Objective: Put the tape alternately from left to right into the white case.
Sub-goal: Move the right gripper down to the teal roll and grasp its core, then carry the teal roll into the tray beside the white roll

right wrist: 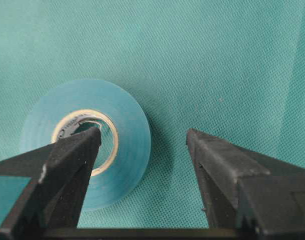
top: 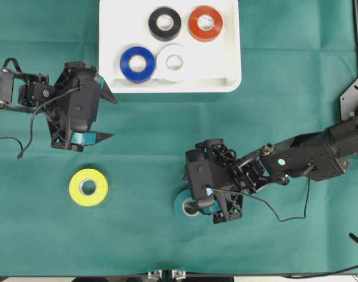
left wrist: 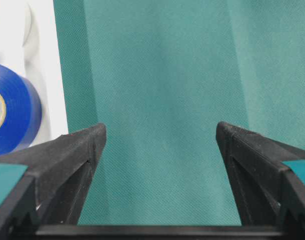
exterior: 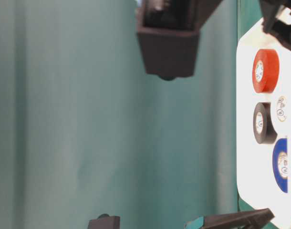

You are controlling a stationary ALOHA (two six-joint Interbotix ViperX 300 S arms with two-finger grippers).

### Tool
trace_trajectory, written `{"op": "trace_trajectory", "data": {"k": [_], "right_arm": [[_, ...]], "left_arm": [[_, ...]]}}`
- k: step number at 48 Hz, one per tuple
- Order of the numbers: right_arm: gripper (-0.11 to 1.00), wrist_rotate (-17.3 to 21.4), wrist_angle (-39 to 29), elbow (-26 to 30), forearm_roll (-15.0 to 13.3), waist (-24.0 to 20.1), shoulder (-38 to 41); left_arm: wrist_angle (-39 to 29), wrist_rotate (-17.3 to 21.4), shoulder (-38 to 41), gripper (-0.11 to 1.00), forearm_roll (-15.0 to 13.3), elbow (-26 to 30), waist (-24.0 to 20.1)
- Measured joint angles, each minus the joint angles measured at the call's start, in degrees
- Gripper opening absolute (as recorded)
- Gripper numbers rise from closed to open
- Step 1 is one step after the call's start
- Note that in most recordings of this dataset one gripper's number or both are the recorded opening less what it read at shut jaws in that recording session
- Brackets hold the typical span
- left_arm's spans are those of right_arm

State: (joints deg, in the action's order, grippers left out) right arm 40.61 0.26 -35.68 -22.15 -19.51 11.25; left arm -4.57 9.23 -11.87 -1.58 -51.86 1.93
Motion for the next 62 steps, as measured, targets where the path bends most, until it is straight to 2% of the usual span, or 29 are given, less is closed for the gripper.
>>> {"op": "trace_trajectory", "data": {"k": [19,22,28,30,50,62], "right_arm": [[0.72,0.26,0.0,0.26,0.0,0.0,1.58],[0.65,0.26,0.0,0.26,0.0,0.0,1.58],[0.32,0.09,0.0,0.44,0.0,-0.44,1.58],[0.25,0.09,0.0,0.53,0.0,-0.44,1.58],[0.25,-0.18,-0.18,0.62,-0.09,-0.09,-0.44],[0.25,-0.26,-4.92,0.62,-0.09,0.0,-5.89]], "left_arm": [[-0.79,0.0,0.0,0.74,0.0,-0.09,0.0],[-0.97,0.0,0.0,0.73,0.0,0.0,0.0],[-1.05,0.0,0.0,0.73,0.0,-0.09,0.0],[-1.05,0.0,0.0,0.73,0.09,0.0,0.0],[-1.05,0.0,0.0,0.73,0.0,-0.09,0.0],[-1.05,0.0,0.0,0.73,0.0,-0.09,0.0]]}}
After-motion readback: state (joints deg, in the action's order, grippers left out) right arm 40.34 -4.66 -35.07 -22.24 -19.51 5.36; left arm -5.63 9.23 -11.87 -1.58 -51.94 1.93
